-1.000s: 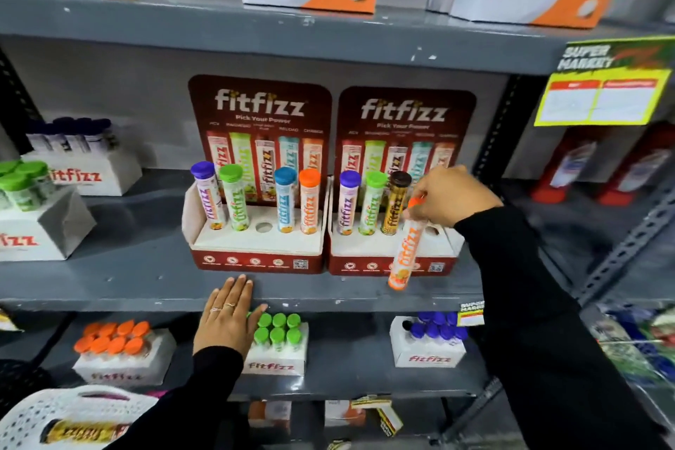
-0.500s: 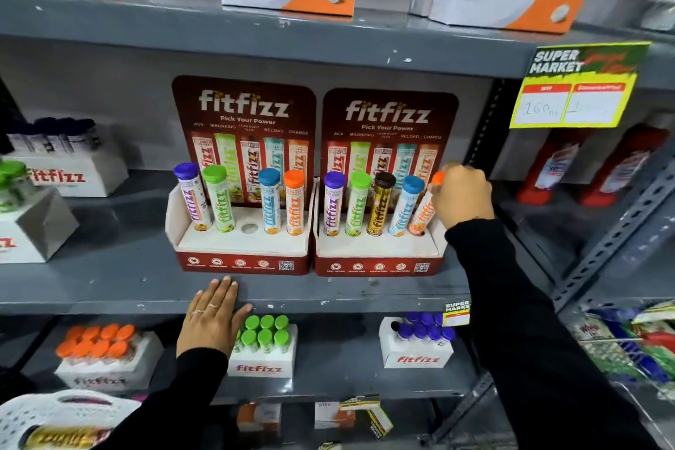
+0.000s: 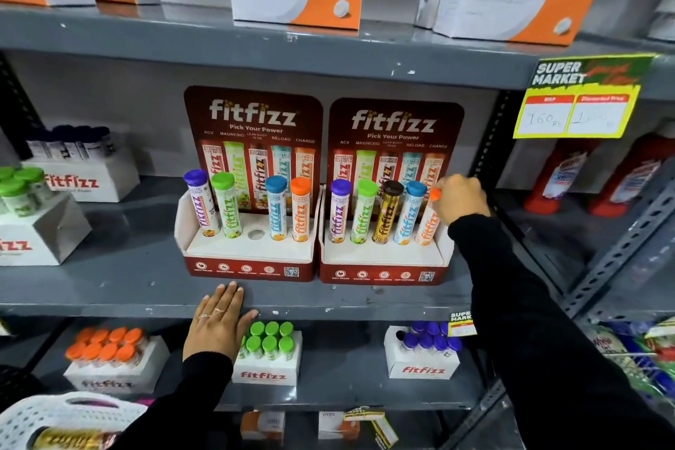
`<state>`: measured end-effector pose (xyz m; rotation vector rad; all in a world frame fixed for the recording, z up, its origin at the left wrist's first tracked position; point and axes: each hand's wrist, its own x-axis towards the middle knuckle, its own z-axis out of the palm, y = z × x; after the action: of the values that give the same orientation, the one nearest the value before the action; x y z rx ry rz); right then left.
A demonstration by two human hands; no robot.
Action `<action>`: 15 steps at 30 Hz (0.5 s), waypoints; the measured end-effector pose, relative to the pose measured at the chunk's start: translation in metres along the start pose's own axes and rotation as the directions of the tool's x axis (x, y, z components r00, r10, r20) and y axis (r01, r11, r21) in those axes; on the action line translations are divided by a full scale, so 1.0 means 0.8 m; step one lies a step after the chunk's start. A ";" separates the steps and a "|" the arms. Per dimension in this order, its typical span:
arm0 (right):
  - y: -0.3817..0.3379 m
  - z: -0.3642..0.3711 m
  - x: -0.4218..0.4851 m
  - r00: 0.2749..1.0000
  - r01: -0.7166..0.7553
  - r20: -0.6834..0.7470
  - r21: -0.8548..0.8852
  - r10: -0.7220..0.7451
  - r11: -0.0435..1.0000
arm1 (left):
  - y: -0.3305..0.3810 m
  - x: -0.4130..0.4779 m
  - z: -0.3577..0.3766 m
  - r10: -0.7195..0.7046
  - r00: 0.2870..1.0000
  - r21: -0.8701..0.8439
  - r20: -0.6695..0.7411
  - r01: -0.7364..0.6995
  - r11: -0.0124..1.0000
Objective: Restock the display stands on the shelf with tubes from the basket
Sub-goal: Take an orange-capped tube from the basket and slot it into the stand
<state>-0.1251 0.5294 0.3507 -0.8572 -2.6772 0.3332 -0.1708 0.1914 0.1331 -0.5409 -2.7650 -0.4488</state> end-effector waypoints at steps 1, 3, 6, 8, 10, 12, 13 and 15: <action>0.001 0.000 0.001 1.000 0.006 0.010 -0.001 -0.006 1.000 | 0.000 0.000 -0.001 0.000 1.000 -0.002 0.009 0.000 1.000; 0.001 -0.003 0.000 0.999 0.017 0.028 -0.017 -0.017 1.000 | -0.001 -0.001 -0.001 0.001 1.000 -0.003 0.022 -0.001 1.000; -0.014 -0.005 -0.021 0.985 0.126 -0.106 -0.094 -0.136 0.988 | -0.003 0.001 -0.001 -0.001 1.000 -0.002 0.028 0.001 1.000; -0.044 0.000 -0.050 0.926 0.272 -0.249 -0.083 -0.284 0.959 | 0.000 0.001 -0.005 0.031 0.999 0.024 0.038 -0.031 0.999; -0.090 0.025 -0.082 0.817 0.466 -0.366 -0.034 -0.445 0.884 | -0.003 -0.004 -0.007 0.068 0.997 0.062 0.043 -0.070 0.996; -0.141 0.064 -0.117 0.679 0.661 -0.423 -0.003 -0.600 0.750 | -0.010 -0.015 -0.010 0.020 1.000 0.063 0.024 -0.021 0.998; -0.165 0.088 -0.136 0.612 0.745 -0.422 0.024 -0.669 0.666 | -0.018 -0.025 -0.011 -0.044 0.999 0.047 -0.002 0.044 0.998; -0.210 0.135 -0.174 0.515 0.852 -0.371 0.116 -0.773 0.511 | -0.040 -0.051 -0.007 -0.179 0.983 0.007 -0.032 0.180 0.984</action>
<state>-0.1438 0.2996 0.2723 0.4938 -2.3362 0.3071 -0.1462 0.1478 0.1169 -0.2801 -2.7957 -0.4786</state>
